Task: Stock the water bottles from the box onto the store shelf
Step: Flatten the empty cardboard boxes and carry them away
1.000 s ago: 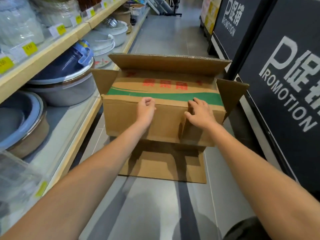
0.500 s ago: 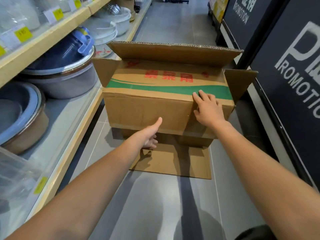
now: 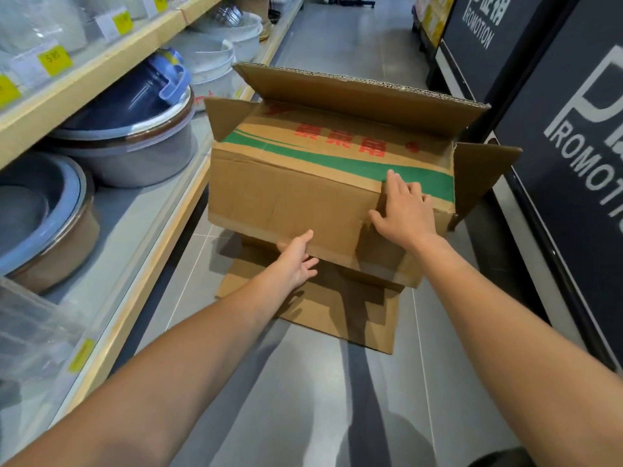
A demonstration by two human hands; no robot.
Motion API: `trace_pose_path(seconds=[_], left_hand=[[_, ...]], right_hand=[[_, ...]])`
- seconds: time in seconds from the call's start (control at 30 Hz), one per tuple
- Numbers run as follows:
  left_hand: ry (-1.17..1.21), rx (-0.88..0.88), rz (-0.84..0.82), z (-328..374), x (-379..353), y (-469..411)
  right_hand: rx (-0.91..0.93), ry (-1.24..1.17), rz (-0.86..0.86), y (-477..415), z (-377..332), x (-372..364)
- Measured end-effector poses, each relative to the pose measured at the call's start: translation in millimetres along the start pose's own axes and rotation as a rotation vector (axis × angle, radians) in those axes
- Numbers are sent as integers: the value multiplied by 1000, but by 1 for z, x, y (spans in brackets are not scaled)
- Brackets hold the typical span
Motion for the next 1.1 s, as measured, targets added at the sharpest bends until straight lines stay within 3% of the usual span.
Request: trace_pose_path(seconds=[0.1, 0.27, 0.37, 0.43, 0.7, 0.9, 1.0, 1.1], left_hand=[[111, -113, -9, 19, -2, 4], [80, -399, 0, 75, -10, 17], [202, -335, -180, 80, -27, 31], [122, -256, -264, 67, -40, 43], [73, -337, -255, 62, -92, 61], [116, -300, -375, 52, -122, 74], [31, -295, -490, 48, -126, 77], [-180, -371, -448, 49, -121, 68]], right_hand=[[32, -55, 9, -2, -3, 2], [102, -236, -74, -1, -11, 4], [118, -254, -197, -4, -11, 12], [145, -274, -226, -5, -11, 20], [-219, -807, 44, 18, 58, 31], [-25, -728, -42, 31, 76, 11], [-209, -887, 50, 23, 83, 14], [-357, -953, 100, 18, 84, 15]])
Point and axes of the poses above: each hand's wrist, its own y-axis away from the middle knuckle, its own x-axis out of the back of the hand, z = x × y, the point moved 5 cm from there along -y, towards the middle knuckle, and after that the axes turned 14 degrees about y, right-handed, at the moved point
